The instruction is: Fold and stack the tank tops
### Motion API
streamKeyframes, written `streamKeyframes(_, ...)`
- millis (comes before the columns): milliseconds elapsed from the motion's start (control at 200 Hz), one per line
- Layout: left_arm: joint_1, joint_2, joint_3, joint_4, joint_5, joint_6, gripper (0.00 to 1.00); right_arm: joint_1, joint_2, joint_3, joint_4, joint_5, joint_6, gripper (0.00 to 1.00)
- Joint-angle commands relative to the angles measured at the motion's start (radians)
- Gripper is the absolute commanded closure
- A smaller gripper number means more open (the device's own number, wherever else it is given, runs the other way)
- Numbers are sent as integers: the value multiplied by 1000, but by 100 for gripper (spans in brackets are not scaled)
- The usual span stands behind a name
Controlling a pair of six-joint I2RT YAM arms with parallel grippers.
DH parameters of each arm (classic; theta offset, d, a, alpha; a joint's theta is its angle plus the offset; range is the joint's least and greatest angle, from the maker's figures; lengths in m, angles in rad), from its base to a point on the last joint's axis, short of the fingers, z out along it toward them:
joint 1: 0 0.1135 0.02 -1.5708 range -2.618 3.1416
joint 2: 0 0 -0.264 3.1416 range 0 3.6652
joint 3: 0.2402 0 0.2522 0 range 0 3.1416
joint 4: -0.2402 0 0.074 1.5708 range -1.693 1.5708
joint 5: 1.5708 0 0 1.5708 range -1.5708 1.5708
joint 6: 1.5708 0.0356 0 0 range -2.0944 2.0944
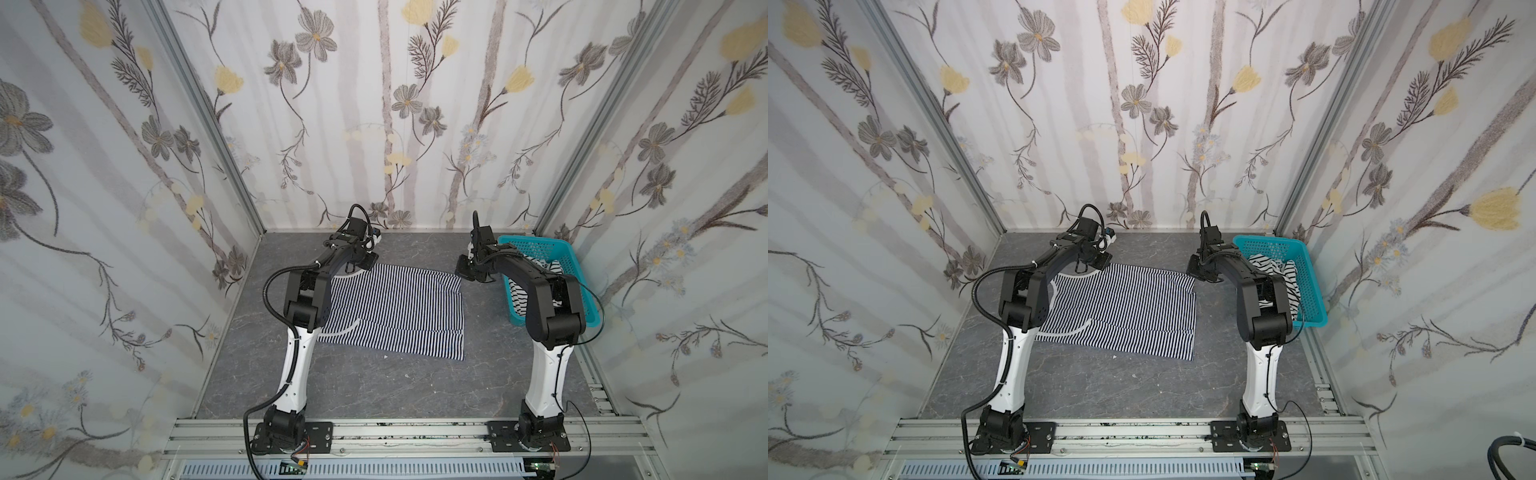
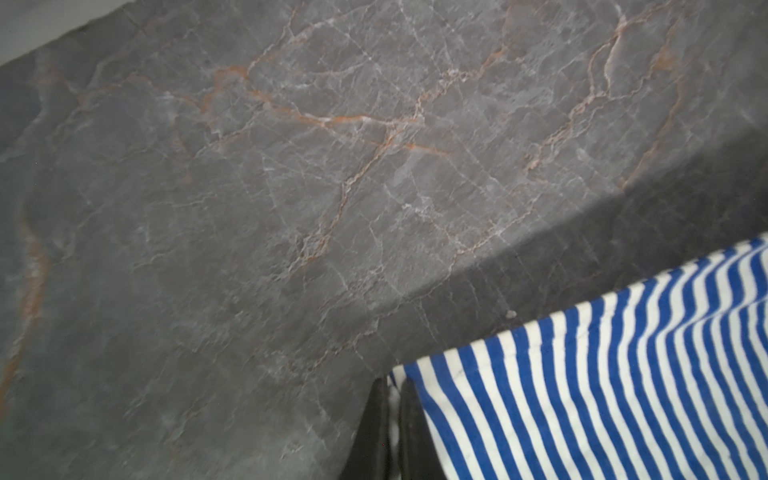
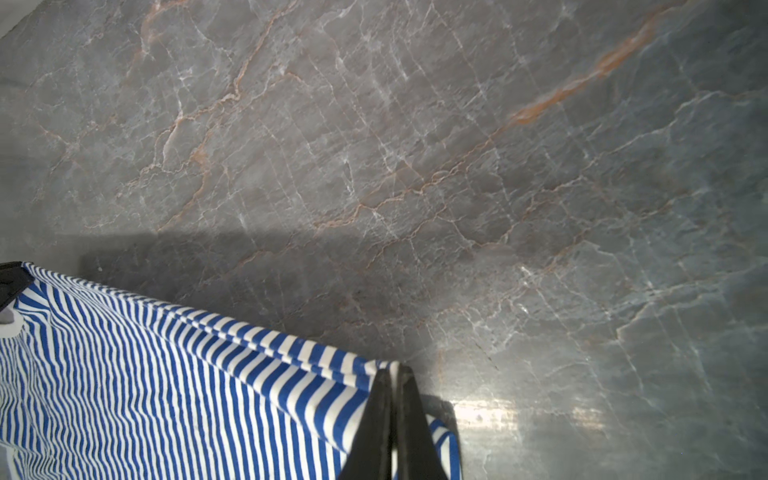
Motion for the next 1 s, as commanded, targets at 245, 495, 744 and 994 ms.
streamKeyframes(245,6,-137,-156,2,51,9,93,2,-130,-136,99,-37,-16,100)
streamKeyframes(495,5,-276,-351,40,71,27,92,7,-225,-245,119,-34,-39,100)
streamKeyframes(744,-6,-405,-536,80,70,51,91,38,-319,-366,143,-25,-38,100)
streamKeyframes(994,-10,-481,-666,113,75,52,90,78,-396,-479,169,7,-19,100)
